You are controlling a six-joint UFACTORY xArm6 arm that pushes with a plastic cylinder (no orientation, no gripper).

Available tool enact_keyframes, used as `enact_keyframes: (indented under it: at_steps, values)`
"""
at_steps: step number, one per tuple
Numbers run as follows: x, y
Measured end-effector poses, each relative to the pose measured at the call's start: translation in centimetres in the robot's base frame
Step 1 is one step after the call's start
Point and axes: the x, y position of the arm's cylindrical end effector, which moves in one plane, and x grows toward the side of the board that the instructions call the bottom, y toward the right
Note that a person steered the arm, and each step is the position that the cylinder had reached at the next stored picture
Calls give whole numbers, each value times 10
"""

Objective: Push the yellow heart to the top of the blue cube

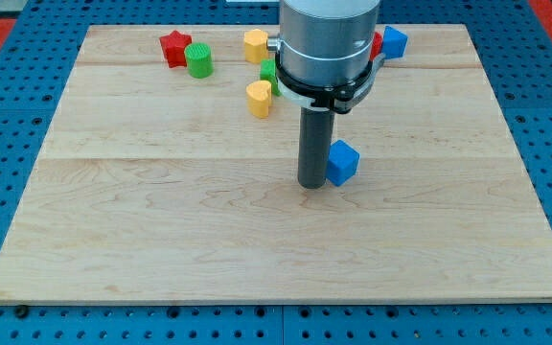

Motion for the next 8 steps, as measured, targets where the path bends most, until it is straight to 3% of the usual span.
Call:
enact_keyframes:
  at_steps: [2, 3, 4, 5, 8]
  values:
    - [-18, 27]
    - [-19, -6]
    - [-19, -90]
    - [-38, -131]
    - [-143, -134]
